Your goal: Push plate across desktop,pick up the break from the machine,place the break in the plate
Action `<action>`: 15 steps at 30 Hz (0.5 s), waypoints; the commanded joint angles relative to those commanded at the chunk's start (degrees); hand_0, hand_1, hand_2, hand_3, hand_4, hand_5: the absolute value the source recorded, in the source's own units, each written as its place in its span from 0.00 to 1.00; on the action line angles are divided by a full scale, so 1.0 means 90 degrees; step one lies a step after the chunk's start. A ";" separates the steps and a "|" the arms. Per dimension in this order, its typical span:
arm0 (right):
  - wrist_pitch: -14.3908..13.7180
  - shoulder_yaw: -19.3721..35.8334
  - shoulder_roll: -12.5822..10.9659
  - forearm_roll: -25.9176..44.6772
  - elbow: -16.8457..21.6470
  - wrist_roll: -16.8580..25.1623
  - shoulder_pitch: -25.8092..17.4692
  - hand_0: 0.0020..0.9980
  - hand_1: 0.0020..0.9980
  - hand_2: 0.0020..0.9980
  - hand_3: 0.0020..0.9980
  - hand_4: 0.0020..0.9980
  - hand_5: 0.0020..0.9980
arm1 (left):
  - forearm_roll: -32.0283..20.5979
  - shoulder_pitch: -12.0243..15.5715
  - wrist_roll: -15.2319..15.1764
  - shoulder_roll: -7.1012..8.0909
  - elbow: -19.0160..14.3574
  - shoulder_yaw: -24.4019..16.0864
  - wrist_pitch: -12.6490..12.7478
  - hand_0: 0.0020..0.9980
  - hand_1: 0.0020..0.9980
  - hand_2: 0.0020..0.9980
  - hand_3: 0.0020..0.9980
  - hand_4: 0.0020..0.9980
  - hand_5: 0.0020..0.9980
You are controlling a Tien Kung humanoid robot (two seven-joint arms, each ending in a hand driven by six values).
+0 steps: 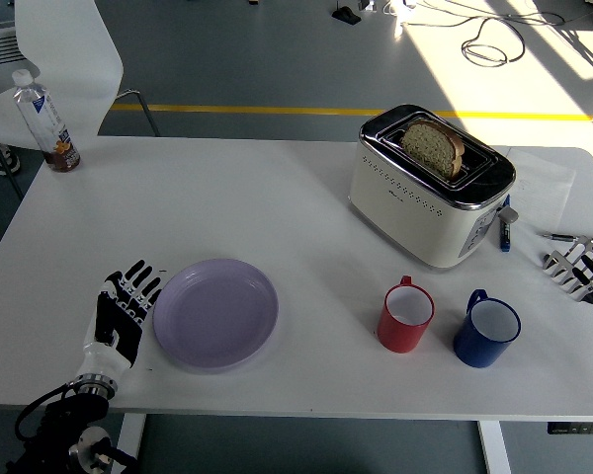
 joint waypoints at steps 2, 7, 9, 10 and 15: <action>0.0001 0.0000 -0.0001 0.0001 0.0001 0.0002 0.0000 0.74 0.69 0.71 0.70 0.51 0.46 | -0.0044 -0.0020 0.0016 0.0000 0.0057 0.0009 -0.0028 0.83 0.83 0.87 0.80 0.48 1.00; 0.0000 -0.0016 -0.0001 0.0002 -0.0002 0.0003 -0.0011 0.74 0.69 0.71 0.70 0.51 0.47 | -0.0108 -0.0036 0.0028 0.0000 0.0109 0.0069 -0.0073 0.83 0.83 0.87 0.80 0.49 1.00; 0.0000 -0.0027 -0.0001 0.0003 -0.0003 0.0003 -0.0020 0.74 0.69 0.71 0.70 0.51 0.47 | -0.0122 -0.0045 0.0034 0.0000 0.0112 0.0121 -0.0096 0.83 0.83 0.88 0.80 0.49 1.00; 0.0000 -0.0029 -0.0001 0.0003 -0.0003 0.0003 -0.0023 0.74 0.69 0.71 0.70 0.51 0.47 | -0.0125 -0.0048 0.0037 0.0000 0.0113 0.0133 -0.0101 0.83 0.83 0.88 0.80 0.49 1.00; -0.0001 -0.0043 -0.0006 0.0004 -0.0002 0.0004 -0.0042 0.74 0.69 0.71 0.70 0.51 0.47 | -0.0145 -0.0070 0.0069 0.0000 0.0135 0.0284 -0.0188 0.83 0.83 0.87 0.80 0.49 1.00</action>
